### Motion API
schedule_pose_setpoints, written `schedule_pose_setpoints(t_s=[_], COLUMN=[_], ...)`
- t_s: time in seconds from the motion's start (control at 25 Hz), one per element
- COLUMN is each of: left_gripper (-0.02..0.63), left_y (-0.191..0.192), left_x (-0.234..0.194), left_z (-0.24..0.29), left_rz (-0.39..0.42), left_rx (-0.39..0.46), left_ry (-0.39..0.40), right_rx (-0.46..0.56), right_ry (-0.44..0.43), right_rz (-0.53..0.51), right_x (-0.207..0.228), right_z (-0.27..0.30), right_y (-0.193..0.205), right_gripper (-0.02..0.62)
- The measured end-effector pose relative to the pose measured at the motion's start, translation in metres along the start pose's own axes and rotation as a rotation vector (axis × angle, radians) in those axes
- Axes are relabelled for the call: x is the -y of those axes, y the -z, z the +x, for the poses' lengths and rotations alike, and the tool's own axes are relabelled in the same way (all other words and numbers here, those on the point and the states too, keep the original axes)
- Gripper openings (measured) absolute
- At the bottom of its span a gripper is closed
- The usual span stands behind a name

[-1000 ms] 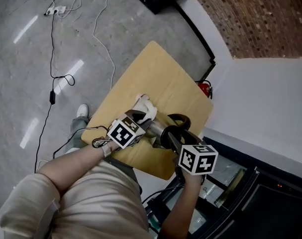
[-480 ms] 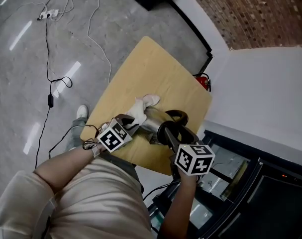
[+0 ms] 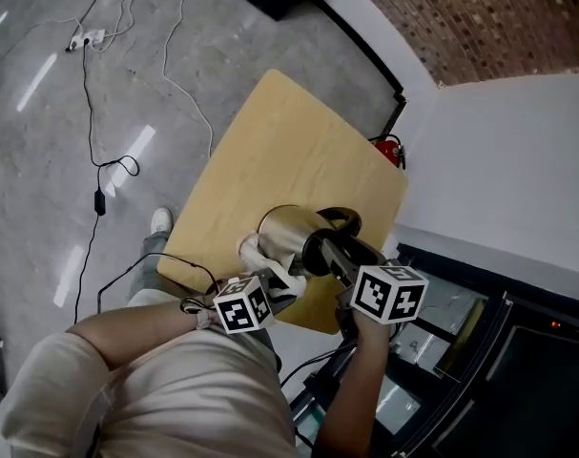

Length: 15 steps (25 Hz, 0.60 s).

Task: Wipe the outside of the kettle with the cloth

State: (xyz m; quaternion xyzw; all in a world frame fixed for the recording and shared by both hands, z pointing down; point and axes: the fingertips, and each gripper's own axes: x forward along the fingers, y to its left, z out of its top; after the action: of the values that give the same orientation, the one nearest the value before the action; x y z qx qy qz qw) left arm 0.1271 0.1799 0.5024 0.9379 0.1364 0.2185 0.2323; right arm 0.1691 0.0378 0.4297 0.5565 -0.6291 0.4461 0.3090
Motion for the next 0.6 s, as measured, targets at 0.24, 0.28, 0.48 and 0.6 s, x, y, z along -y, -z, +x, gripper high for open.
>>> schedule_pose_setpoints(t_s=[0.24,0.28,0.48,0.6], left_gripper=[0.060,0.061,0.061,0.061], left_y=[0.005,0.006,-0.008,-0.022], left_x=[-0.027,-0.032,-0.025,-0.020], left_z=[-0.012,-0.017,-0.018,-0.003], left_rz=[-0.083,-0.104,-0.145,-0.089], left_rx=[0.015,0.018,0.018,0.029], left_ry=[-0.084,-0.098,-0.025,-0.026], right_rx=[-0.164,-0.191,-0.084,-0.217], right_ry=[-0.023,-0.042,-0.103,-0.218], right_rz=[-0.171,-0.276,-0.611,-0.576], right_x=[-0.001,-0.002,-0.004,-0.016], right_z=[-0.001,-0.001,0.022,0.026], right_y=[0.008,0.005,-0.060,-0.057], right_gripper=[0.192,0.159,0.158,0.126])
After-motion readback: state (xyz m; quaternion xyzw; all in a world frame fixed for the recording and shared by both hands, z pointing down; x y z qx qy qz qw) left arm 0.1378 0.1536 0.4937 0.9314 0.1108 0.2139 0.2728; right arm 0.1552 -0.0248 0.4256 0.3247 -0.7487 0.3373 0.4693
